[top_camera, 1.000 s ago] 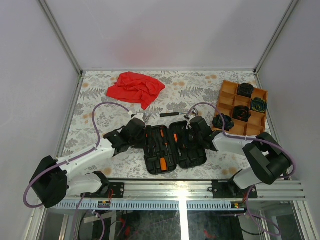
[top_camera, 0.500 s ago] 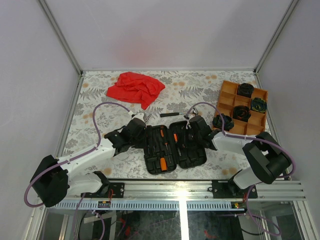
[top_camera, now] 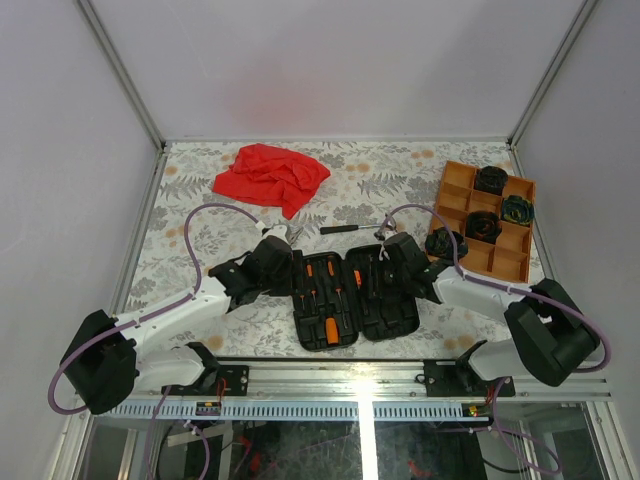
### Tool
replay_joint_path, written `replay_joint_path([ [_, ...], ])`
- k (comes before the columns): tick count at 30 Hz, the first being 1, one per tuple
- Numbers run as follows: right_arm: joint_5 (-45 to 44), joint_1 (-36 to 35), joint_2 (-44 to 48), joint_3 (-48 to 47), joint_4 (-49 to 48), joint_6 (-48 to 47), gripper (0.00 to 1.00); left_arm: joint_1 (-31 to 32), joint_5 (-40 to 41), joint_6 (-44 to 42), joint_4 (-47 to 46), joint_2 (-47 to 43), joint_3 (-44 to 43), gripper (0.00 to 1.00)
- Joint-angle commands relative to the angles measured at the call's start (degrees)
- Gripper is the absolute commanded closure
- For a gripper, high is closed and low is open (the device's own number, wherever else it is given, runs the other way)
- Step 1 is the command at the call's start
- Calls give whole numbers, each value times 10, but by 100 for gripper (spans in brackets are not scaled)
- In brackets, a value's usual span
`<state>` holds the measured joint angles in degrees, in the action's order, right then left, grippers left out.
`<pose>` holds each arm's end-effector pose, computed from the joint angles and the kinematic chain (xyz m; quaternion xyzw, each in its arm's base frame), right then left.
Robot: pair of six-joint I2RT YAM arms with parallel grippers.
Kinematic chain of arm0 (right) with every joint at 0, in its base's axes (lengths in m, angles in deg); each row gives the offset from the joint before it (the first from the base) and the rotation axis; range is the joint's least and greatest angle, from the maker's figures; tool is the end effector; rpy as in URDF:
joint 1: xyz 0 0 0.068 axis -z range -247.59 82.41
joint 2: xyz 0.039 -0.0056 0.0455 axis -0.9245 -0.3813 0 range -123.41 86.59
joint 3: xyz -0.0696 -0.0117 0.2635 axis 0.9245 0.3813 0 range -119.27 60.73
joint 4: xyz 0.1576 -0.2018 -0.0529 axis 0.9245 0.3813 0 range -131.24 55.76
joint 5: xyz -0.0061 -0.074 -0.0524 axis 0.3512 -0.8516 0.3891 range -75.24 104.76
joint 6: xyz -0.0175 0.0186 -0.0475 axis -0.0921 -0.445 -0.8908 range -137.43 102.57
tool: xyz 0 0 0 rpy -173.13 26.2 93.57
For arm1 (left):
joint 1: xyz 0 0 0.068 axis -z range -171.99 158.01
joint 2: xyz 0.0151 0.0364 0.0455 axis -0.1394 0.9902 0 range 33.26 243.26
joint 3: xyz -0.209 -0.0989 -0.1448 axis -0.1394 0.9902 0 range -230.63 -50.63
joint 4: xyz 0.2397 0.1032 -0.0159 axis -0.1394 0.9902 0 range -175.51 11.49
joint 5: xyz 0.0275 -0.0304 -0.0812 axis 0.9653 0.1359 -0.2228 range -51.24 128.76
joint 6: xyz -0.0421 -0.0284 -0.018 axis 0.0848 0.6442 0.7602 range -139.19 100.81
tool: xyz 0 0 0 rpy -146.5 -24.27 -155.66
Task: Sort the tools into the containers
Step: Adjust the utility knife in the storage box.
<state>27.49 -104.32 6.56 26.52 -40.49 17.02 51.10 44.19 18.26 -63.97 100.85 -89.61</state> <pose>0.2060 0.1635 0.1606 -0.0593 0.9223 0.2978 0.2390 0.1727 -0.1569 0.2089 0.0301 0.9387 -0.1860 0.2886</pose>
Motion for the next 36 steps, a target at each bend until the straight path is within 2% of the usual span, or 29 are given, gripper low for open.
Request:
replay_joint_path([
  [1,-15,1,46,-2,17,-11,53,3,15,-3,-22,0,-2,40],
  [7,-44,1,69,0,35,-14,52,3,19,-4,-20,1,-2,40],
  [13,-40,1,57,2,29,-17,65,2,19,-3,-19,1,-3,39],
  [21,11,1,34,1,-15,-42,74,2,16,-1,-20,4,-3,40],
  [36,19,1,18,-16,-10,-67,76,2,15,0,-21,6,-4,40],
])
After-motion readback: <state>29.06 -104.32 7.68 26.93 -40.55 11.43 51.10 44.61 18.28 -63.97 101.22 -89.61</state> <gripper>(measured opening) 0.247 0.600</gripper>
